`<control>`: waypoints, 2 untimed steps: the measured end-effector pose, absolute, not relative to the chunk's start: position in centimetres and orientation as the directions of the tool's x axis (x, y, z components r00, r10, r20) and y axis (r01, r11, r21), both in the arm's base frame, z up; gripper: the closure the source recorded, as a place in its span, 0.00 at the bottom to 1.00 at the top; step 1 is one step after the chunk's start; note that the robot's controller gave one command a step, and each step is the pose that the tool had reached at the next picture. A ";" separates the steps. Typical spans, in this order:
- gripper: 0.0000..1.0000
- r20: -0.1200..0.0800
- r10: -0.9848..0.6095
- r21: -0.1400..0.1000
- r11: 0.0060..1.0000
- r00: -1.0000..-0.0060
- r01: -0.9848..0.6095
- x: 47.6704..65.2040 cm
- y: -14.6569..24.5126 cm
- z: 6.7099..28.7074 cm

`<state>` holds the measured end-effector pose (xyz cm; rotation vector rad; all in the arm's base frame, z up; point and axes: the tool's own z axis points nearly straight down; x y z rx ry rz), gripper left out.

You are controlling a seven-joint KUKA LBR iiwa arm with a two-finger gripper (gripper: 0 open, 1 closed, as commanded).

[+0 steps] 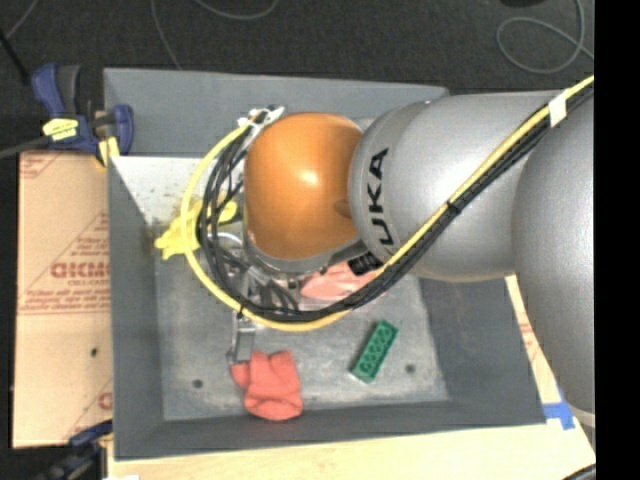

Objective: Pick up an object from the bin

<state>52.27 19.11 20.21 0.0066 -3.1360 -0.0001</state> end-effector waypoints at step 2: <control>0.00 -0.004 -0.037 0.002 0.999 -0.999 -0.037 50.6 15.5 14.9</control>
Offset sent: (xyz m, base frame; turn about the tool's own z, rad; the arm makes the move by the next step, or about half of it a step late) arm -0.0438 -0.0837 -0.1321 -0.0743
